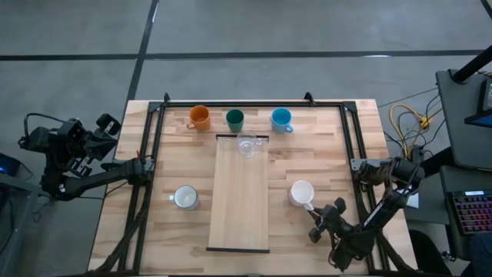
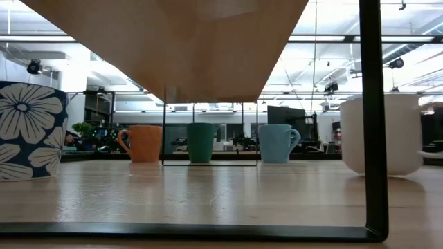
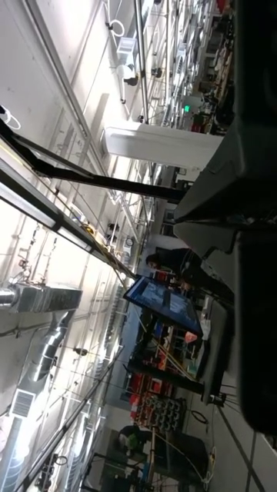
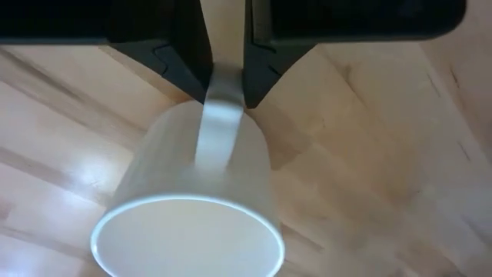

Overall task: Stack small to large cups/mugs on shelf
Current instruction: Put the white mug on the shelf

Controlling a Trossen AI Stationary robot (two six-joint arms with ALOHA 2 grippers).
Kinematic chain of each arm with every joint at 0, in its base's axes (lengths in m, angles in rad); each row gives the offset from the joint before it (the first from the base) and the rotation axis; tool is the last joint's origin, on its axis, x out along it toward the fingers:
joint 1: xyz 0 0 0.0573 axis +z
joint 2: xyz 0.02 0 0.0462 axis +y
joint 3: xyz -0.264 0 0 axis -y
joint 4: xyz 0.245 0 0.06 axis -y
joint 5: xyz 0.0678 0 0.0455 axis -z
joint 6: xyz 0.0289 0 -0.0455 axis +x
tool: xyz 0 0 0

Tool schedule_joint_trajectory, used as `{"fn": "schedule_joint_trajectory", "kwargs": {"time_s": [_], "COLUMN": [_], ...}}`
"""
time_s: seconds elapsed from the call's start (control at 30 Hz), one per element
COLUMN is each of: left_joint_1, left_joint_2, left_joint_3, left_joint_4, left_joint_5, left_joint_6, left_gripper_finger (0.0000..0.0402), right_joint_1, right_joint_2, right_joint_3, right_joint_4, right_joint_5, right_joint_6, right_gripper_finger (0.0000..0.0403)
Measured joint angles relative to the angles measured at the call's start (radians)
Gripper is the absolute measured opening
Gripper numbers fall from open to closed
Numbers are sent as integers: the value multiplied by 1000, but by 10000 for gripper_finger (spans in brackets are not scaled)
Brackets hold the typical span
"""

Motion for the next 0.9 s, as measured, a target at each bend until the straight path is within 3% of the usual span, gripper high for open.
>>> {"fn": "schedule_joint_trajectory", "kwargs": {"time_s": [0.5,0.9], "left_joint_1": [0,0], "left_joint_2": [0,0], "left_joint_3": [0,-12], "left_joint_4": [-1,-10], "left_joint_5": [19,20], "left_joint_6": [1,3], "left_gripper_finger": [4,4], "right_joint_1": [-75,-210], "right_joint_2": [-126,-364], "right_joint_3": [0,81], "right_joint_4": [-82,-86], "right_joint_5": [94,140], "right_joint_6": [-85,-586], "right_gripper_finger": [44,44]}}
